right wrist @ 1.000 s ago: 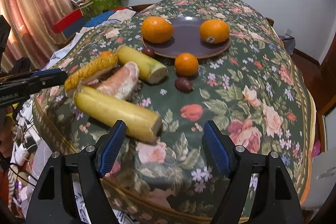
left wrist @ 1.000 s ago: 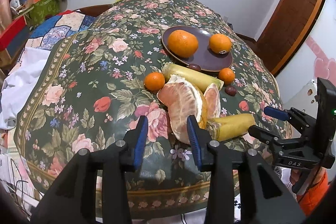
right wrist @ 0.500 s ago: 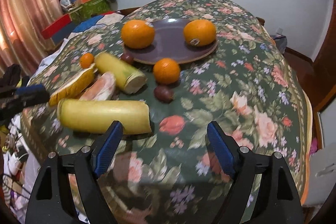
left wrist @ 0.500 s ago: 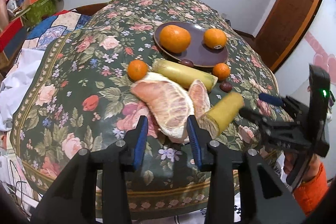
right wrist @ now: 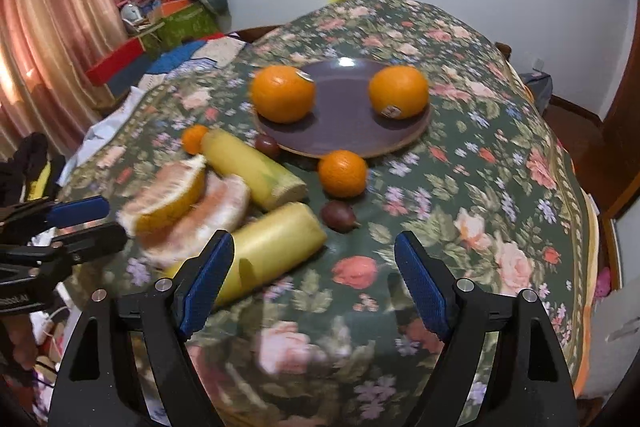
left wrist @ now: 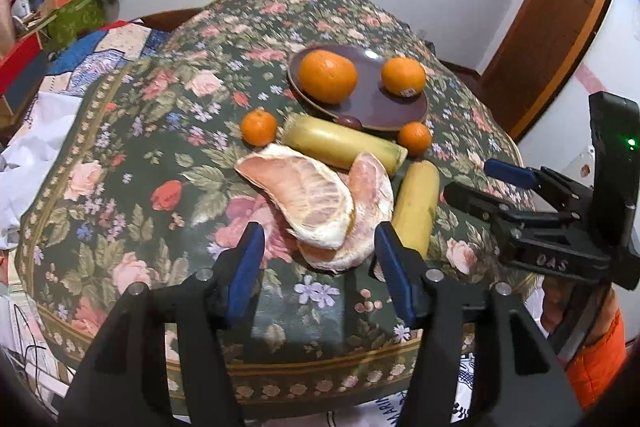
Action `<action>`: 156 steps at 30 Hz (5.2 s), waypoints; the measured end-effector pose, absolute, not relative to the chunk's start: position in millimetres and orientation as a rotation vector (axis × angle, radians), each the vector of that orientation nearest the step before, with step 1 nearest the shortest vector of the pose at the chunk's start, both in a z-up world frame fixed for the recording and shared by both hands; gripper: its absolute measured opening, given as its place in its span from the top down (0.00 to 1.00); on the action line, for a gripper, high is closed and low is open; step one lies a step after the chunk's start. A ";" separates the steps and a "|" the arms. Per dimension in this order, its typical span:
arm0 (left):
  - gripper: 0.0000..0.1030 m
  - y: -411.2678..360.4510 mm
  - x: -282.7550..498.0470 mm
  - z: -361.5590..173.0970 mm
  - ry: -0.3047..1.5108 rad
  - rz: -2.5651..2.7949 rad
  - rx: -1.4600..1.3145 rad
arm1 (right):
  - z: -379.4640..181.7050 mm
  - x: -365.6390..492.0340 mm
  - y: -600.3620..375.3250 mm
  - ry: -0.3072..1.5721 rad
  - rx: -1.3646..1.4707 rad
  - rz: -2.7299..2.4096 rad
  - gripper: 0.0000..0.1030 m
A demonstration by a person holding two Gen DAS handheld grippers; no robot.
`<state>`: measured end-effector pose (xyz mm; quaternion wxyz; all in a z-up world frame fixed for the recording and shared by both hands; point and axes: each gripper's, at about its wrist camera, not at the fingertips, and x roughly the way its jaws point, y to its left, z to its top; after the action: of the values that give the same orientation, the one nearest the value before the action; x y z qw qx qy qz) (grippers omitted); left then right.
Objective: Organize fruits
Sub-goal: 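Grasp the peeled yellow banana piece with the right tool, then carry the banana onto the purple plate with the right tool while the left tool grasps a pomelo segment, then place the pomelo segment on the purple plate with the left tool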
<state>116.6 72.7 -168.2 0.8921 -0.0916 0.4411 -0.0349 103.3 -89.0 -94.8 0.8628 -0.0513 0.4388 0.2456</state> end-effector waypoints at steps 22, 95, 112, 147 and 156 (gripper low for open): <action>0.35 69.2 125.3 -179.9 0.928 -0.045 -0.160 | -122.4 99.9 -71.5 0.999 -0.180 0.572 0.22; 0.50 37.4 178.7 -118.2 0.707 -0.062 -0.136 | -51.7 142.3 -144.9 0.762 0.054 0.490 0.67; 0.50 26.5 244.4 -117.3 0.670 -0.102 -0.135 | -59.0 191.1 -130.7 0.746 0.047 0.525 0.67; 0.50 53.4 301.4 -144.2 0.720 -0.086 -0.215 | -90.1 249.1 -82.9 0.831 -0.067 0.579 0.54; 0.50 31.9 313.0 -146.8 0.744 -0.116 -0.182 | -80.6 237.4 -113.8 0.809 -0.017 0.542 0.54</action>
<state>313.0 31.9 -146.8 0.9259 -0.0890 0.3628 -0.0566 237.4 -113.8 -80.6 0.8838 -0.0081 0.3886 0.2603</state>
